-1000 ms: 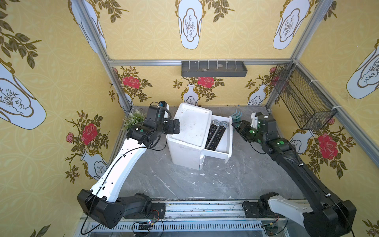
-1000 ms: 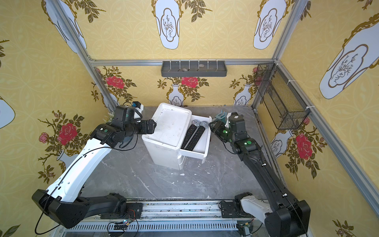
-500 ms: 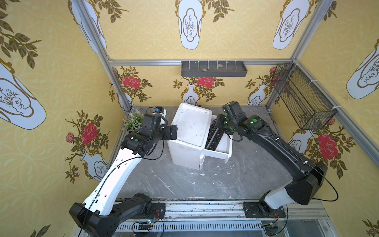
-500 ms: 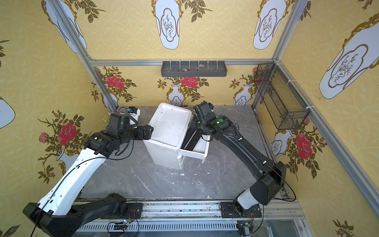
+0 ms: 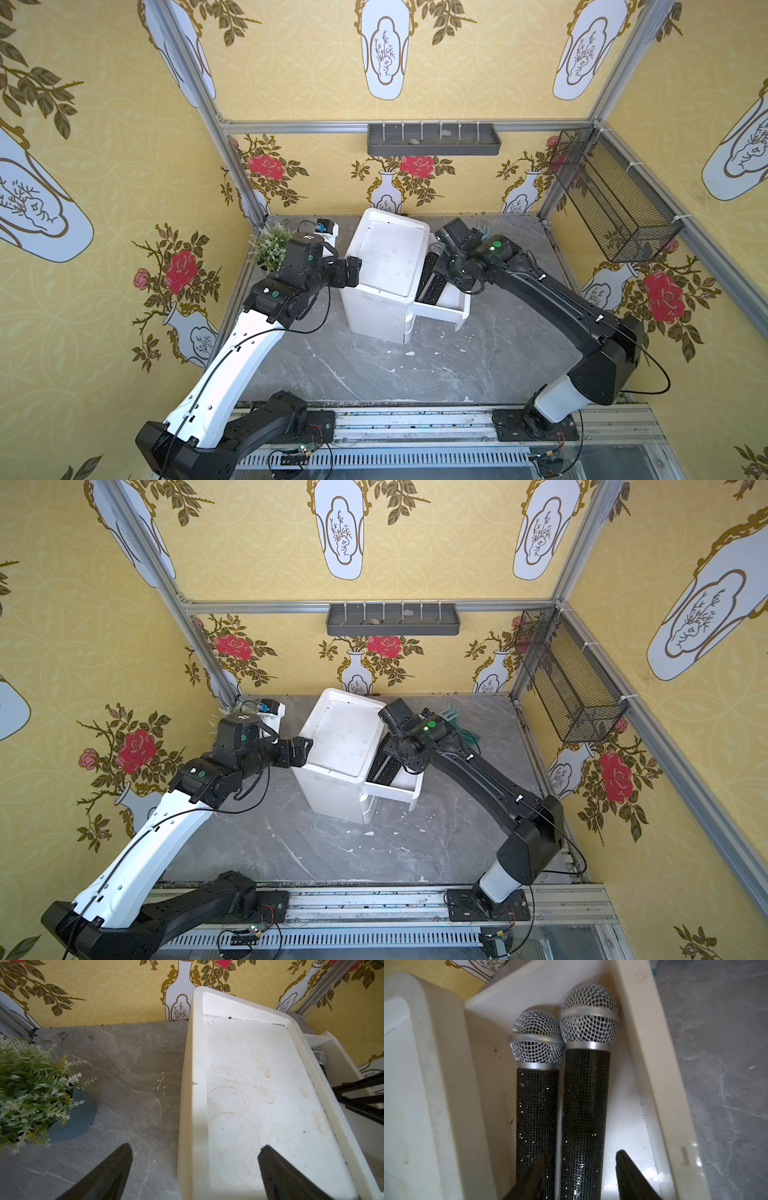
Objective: Take the microphone out of the drawer
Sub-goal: Pick up the microphone from the drawer.
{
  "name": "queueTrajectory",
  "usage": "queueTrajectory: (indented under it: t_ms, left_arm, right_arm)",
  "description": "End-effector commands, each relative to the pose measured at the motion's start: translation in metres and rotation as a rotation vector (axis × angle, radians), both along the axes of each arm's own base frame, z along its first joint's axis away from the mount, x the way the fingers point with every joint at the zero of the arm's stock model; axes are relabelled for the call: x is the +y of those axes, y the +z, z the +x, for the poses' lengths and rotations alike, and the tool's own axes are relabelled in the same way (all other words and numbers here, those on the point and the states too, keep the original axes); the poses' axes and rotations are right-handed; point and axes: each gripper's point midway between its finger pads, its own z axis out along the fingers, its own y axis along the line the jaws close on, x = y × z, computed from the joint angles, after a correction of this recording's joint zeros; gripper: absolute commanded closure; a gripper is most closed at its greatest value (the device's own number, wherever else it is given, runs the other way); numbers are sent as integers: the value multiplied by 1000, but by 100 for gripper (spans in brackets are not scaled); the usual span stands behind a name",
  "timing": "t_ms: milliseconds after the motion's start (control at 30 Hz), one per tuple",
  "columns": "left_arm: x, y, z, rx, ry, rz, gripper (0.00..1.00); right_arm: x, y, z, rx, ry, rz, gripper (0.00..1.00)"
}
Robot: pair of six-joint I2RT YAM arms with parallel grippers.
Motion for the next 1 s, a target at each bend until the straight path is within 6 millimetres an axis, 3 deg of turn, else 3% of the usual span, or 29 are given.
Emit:
queueTrajectory:
  t_ms: [0,867,967]
  left_arm:
    - [-6,6,3,-47,-38,-8,0]
    - [-2,-2,0,-75,-40,13,0]
    - [-1,-5,0,-70,-38,17,0]
  right_arm:
    - [-1,-9,-3,32,-33,-10,45]
    - [2,-40,8,67,-63,-82,48]
    - [1,-38,9,53,-64,-88,60]
